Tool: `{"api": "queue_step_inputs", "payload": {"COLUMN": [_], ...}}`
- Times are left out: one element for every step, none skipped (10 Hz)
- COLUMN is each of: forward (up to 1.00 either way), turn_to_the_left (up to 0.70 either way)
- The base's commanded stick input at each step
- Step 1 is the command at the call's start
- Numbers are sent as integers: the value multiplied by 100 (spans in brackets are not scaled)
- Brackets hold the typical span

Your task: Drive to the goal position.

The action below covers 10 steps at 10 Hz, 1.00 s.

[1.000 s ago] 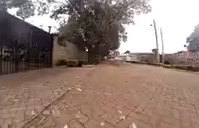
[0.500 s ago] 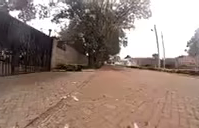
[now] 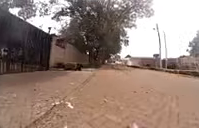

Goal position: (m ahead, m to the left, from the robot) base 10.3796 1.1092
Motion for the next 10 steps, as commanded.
{"api": "queue_step_inputs", "payload": {"forward": [70, 70, 70, 70, 70, 70, 70, 70, 70, 70], "turn_to_the_left": [0, 0, 0, 0, 0, 0, 0, 0, 0, 0]}}
